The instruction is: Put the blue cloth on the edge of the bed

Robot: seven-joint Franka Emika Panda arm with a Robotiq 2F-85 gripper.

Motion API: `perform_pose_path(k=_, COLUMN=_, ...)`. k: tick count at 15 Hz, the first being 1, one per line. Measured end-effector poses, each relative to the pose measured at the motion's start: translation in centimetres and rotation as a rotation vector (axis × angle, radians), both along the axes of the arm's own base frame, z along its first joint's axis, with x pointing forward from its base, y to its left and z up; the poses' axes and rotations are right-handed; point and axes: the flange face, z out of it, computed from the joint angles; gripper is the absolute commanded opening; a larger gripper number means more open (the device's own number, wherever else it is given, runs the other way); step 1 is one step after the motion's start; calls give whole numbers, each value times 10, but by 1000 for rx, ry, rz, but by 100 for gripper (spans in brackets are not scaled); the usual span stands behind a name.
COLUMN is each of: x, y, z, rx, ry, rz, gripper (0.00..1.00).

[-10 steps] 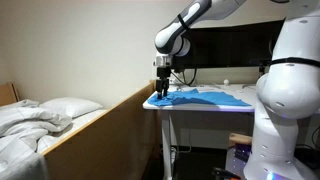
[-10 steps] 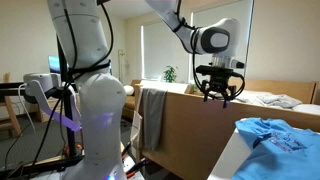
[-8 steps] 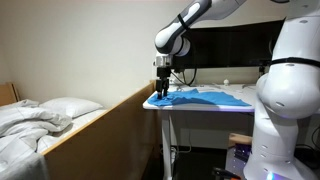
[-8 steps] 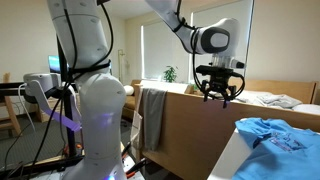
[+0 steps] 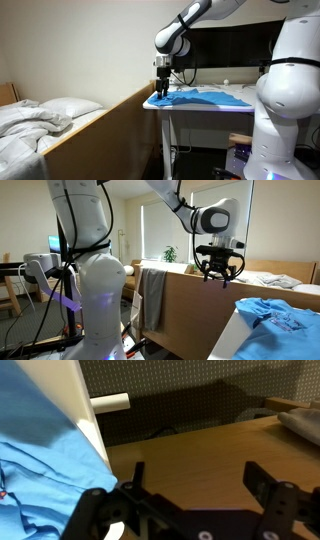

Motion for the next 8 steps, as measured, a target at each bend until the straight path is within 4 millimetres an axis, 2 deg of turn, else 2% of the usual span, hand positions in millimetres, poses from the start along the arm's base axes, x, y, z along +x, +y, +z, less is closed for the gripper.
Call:
perform_pose_path(k=4, x=3, y=1, z=-2, rx=-9, ry=-8, rz=-3, gripper=100)
perform_pose_path(k=6, x=15, y=2, z=-2, rx=-27, ry=-46, rz=-16, gripper=100)
perform_pose_path(k=8, x=35, y=6, z=1, rx=-52, ry=-107, rz=-39, gripper=100)
